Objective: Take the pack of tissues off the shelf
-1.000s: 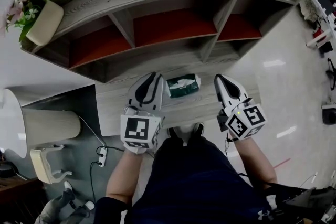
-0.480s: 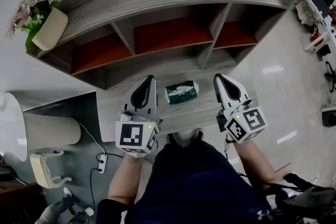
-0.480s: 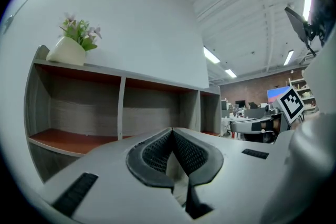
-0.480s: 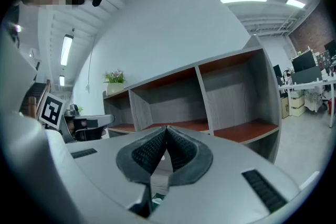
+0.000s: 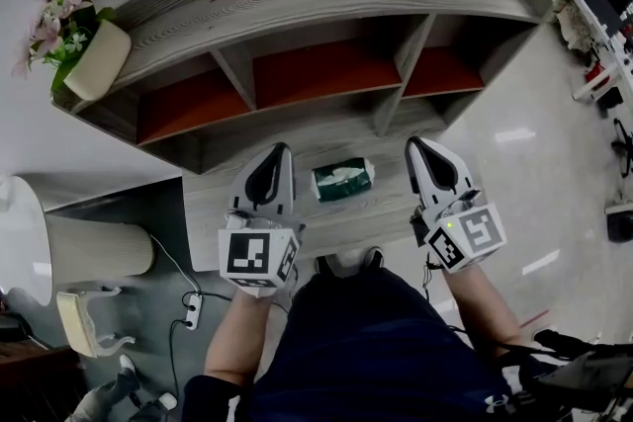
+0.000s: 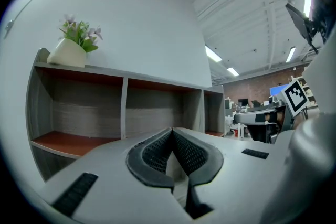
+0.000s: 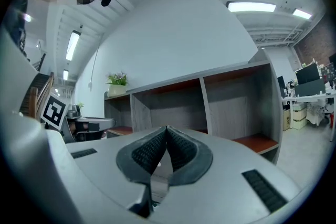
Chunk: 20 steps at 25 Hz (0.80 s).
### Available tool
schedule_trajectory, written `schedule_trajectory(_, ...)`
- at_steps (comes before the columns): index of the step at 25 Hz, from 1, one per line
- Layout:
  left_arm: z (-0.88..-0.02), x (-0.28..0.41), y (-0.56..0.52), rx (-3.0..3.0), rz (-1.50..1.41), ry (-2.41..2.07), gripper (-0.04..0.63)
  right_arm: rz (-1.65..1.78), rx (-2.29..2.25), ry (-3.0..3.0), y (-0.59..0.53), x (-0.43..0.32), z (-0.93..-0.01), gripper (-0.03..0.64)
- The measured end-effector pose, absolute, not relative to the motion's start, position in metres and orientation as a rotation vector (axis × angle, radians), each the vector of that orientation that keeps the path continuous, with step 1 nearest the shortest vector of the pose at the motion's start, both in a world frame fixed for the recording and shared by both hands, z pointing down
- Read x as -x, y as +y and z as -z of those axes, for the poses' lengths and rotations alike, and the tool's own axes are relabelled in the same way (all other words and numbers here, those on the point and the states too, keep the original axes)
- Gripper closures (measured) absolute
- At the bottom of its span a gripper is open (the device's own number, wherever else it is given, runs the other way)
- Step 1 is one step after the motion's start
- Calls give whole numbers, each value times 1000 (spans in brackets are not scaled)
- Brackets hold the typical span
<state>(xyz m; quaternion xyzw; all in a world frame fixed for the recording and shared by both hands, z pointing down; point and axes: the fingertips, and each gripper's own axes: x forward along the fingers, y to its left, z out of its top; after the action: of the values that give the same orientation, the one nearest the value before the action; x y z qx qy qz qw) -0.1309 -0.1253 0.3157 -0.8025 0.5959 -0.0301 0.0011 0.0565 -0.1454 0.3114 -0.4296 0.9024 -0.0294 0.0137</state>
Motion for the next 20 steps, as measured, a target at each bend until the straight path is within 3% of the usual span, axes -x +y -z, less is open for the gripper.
schedule_trajectory(20,-317,139,-118,2475,135,1934,578,13,1259,2835,-142,-52,-293,614)
